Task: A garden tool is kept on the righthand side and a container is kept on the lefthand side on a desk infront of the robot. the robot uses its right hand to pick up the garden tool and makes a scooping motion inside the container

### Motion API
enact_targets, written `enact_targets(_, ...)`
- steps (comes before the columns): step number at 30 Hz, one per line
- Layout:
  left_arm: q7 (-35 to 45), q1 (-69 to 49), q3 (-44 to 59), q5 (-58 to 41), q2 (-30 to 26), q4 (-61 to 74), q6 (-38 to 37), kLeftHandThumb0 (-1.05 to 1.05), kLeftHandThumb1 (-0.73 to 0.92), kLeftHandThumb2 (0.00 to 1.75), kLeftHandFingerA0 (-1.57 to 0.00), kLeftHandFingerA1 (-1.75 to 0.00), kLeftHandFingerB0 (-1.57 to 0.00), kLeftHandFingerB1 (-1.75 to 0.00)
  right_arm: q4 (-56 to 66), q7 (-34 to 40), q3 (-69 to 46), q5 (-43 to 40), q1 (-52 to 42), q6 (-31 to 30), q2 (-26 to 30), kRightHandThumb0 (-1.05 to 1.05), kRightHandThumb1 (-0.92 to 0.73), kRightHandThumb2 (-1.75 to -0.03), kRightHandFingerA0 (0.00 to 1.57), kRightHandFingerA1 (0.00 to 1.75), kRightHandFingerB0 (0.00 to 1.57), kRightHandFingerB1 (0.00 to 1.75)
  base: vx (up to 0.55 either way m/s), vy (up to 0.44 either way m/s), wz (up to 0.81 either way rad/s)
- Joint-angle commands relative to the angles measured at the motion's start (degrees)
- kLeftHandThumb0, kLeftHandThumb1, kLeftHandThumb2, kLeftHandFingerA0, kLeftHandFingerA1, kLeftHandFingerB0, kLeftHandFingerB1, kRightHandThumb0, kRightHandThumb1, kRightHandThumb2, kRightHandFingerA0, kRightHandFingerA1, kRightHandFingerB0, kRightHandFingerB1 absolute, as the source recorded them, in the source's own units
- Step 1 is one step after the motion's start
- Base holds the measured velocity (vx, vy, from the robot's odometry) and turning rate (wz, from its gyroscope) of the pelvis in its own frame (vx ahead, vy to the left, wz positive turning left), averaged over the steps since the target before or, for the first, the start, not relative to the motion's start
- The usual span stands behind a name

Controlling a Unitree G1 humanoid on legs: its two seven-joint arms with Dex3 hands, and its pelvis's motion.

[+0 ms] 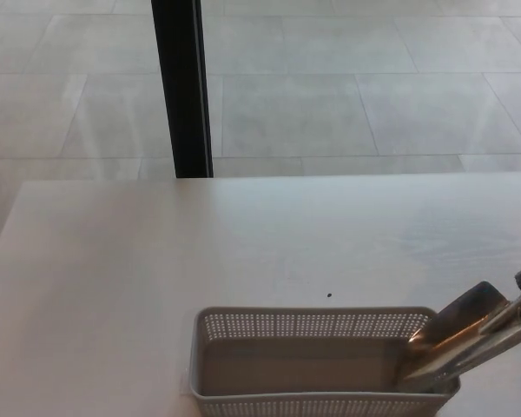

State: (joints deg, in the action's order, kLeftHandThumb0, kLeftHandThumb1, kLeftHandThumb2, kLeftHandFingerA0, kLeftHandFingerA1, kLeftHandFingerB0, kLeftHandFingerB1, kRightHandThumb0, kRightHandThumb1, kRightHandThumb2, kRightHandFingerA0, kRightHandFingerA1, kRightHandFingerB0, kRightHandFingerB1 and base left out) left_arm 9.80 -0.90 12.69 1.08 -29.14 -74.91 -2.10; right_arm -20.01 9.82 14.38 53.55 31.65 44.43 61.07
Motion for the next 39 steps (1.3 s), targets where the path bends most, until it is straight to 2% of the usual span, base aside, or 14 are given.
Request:
enact_targets(1, 1.19, -0.28, 0.51, -0.81, -0.71, -0.04, 0.28, -0.56, 0.69, 0.61, -0.66, -0.67, -0.57, -0.51, 9.92, -29.14, -2.38, -4.13, -4.65, -25.71, -4.95, -0.35, -0.74, -0.79, 0.86, 1.61, 0.76, 0.73, 0.00, 0.000, 0.00)
enact_targets(5, 1.31, -0.37, -0.09, -0.20, -0.84, -0.06, -0.09, -0.56, 0.69, 0.61, -0.64, -0.65, -0.57, -0.50, 13.30, -30.58, -2.44, -2.89, -5.97, -27.08, -6.10, -0.37, -0.73, -0.71, 0.86, 1.66, 0.80, 0.93, 0.00, 0.000, 0.00)
enact_targets(9, 1.59, -0.24, -0.38, 0.04, -0.99, -0.02, -0.29, -0.55, 0.71, 0.61, -0.61, -0.61, -0.54, -0.48, 17.60, -33.82, -2.17, -1.40, -7.10, -30.35, -8.36, -0.43, -0.72, -0.75, 0.88, 1.56, 0.72, 0.69, 0.00, 0.000, 0.00)
enact_targets(14, 1.49, -0.25, -0.08, -0.37, -0.68, -0.05, -0.16, -0.56, 0.69, 0.61, -0.64, -0.65, -0.57, -0.50, 23.90, -36.62, -0.83, 0.36, -9.85, -35.18, -14.13, -0.42, -0.75, -0.73, 0.88, 1.63, 0.72, 0.61, 0.00, 0.000, 0.00)
enact_targets(19, 2.11, -0.10, -0.54, -0.02, -1.07, 0.18, -0.04, -0.57, 0.70, 0.61, -0.60, -0.62, -0.55, -0.49, 26.41, -33.80, 0.23, 0.87, -12.57, -35.06, -18.58, -0.38, -0.65, -0.81, 0.89, 1.74, 0.83, 1.02, 0.00, 0.000, 0.00)
enact_targets(22, 2.05, -0.18, -0.97, 0.36, -1.18, 0.42, -0.51, -0.57, 0.71, 0.61, -0.59, -0.64, -0.54, -0.49, 27.46, -32.70, 0.37, 1.66, -13.87, -35.64, -20.73, -0.38, -0.65, -0.79, 0.91, 1.73, 0.84, 1.02, 0.00, 0.000, 0.00)
enact_targets(23, 1.88, -0.20, -0.65, 0.02, -1.04, 0.32, -0.47, -0.57, 0.69, 0.61, -0.60, -0.65, -0.56, -0.50, 28.13, -33.57, 0.75, 1.84, -14.40, -36.18, -21.84, -0.39, -0.64, -0.86, 0.89, 1.75, 0.80, 1.21, 0.00, 0.000, 0.00)
enact_targets(28, 1.13, 0.07, -0.96, 0.35, -0.82, 0.11, -0.14, -0.57, 0.70, 0.61, -0.59, -0.67, -0.54, -0.51, 30.63, -37.79, 3.85, 4.45, -15.37, -40.47, -28.50, -0.42, -0.72, -0.85, 0.88, 1.67, 0.76, 0.80, 0.00, 0.000, 0.00)
enact_targets(31, 1.58, -0.01, -0.40, -0.32, -0.71, 0.06, 0.48, -0.56, 0.69, 0.60, -0.61, -0.66, -0.56, -0.51, 30.80, -38.02, 6.27, 5.62, -16.61, -42.09, -32.88, -0.41, -0.68, -0.85, 0.89, 1.71, 0.83, 1.09, 0.00, 0.000, 0.00)
enact_targets(32, 1.75, -0.08, -0.76, 0.04, -0.78, 0.08, 0.09, -0.56, 0.70, 0.61, -0.60, -0.66, -0.55, -0.51, 30.44, -37.40, 6.74, 5.52, -16.81, -42.09, -33.91, -0.42, -0.65, -0.84, 0.87, 1.75, 0.75, 1.35, 0.00, 0.000, 0.00)
enact_targets(33, 1.80, -0.15, -1.07, 0.34, -0.84, 0.18, -0.17, -0.56, 0.70, 0.61, -0.61, -0.65, -0.55, -0.50, 30.30, -37.42, 7.06, 5.67, -16.95, -42.46, -34.67, -0.40, -0.63, -0.89, 0.87, 1.75, 0.77, 1.37, 0.00, 0.000, 0.00)
enact_targets(34, 1.95, -0.25, -1.23, 0.45, -0.83, 0.25, -0.45, -0.55, 0.71, 0.61, -0.61, -0.66, -0.54, -0.51, 30.23, -37.40, 7.47, 5.98, -17.19, -42.99, -35.67, -0.40, -0.61, -0.90, 0.88, 1.75, 0.78, 1.29, 0.00, 0.000, 0.00)
enact_targets(35, 1.88, -0.15, -0.96, 0.11, -0.74, 0.33, -0.02, -0.56, 0.69, 0.61, -0.61, -0.64, -0.55, -0.49, 29.91, -37.69, 8.11, 6.54, -17.29, -44.06, -37.12, -0.40, -0.66, -0.82, 0.88, 1.74, 0.75, 0.77, 0.00, 0.000, 0.00)
enact_targets(39, 1.78, -0.03, -1.42, 0.50, -0.75, 0.26, -0.04, -0.57, 0.70, 0.61, -0.61, -0.64, -0.57, -0.50, 28.36, -35.60, 8.43, 6.89, -18.43, -46.38, -40.83, -0.39, -0.62, -0.85, 0.90, 1.71, 0.79, 0.77, 0.00, 0.000, 0.00)
